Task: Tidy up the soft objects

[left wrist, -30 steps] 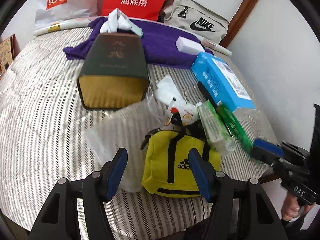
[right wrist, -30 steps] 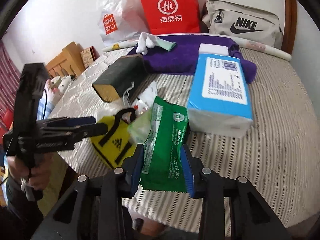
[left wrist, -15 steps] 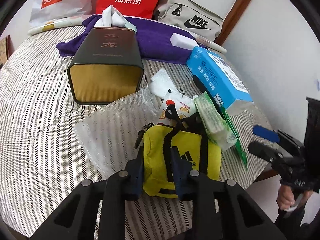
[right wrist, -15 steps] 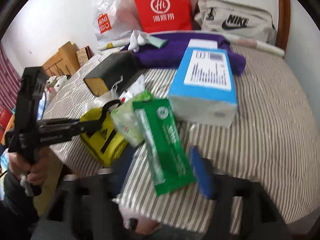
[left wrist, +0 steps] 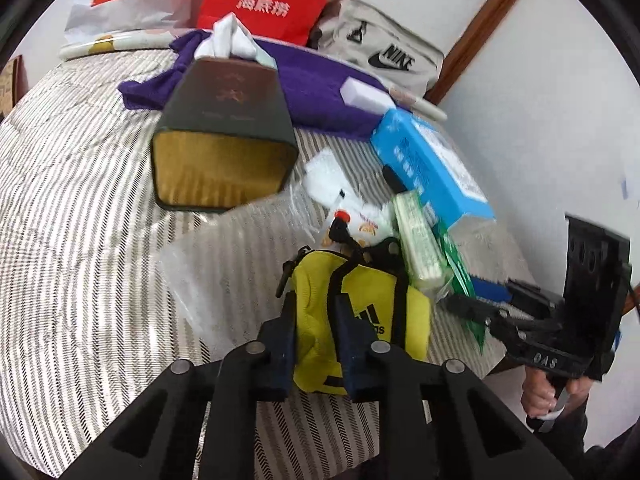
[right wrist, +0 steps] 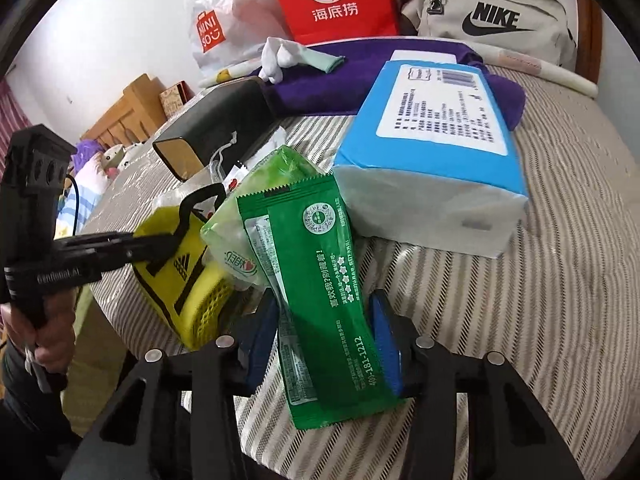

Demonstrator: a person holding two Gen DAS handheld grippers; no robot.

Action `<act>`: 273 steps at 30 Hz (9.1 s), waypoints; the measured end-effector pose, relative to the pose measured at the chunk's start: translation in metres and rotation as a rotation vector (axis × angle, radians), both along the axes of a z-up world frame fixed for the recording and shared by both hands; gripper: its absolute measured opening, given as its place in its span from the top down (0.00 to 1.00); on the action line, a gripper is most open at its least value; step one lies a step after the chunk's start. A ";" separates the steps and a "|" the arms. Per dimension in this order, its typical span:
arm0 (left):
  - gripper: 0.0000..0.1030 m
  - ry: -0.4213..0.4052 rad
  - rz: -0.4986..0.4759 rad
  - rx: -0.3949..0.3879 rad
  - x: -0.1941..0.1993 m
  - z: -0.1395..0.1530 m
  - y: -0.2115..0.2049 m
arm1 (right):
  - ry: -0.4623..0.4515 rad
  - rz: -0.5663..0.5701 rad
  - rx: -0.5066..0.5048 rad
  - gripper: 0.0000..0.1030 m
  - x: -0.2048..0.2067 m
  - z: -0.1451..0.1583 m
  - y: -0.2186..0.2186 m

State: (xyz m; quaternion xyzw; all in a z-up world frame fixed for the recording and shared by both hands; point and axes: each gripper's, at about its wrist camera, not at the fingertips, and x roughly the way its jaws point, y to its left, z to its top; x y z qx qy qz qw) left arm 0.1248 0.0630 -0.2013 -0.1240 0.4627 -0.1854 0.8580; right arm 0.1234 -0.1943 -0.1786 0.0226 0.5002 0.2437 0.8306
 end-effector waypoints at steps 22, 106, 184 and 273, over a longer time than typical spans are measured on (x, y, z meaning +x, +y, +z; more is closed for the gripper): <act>0.88 -0.111 0.125 0.015 -0.013 0.056 0.039 | -0.109 -0.101 -0.093 0.57 -0.026 0.049 -0.029; 0.86 0.033 0.131 0.012 0.267 0.035 0.050 | 0.075 -0.184 -0.209 0.59 0.333 -0.004 0.009; 0.54 0.079 0.129 0.063 0.001 0.030 0.043 | 0.256 -0.127 0.110 0.31 0.027 -0.001 0.042; 0.71 -0.028 -0.237 0.340 -0.011 0.000 -0.060 | -0.013 -0.160 -0.118 0.47 -0.016 0.006 -0.035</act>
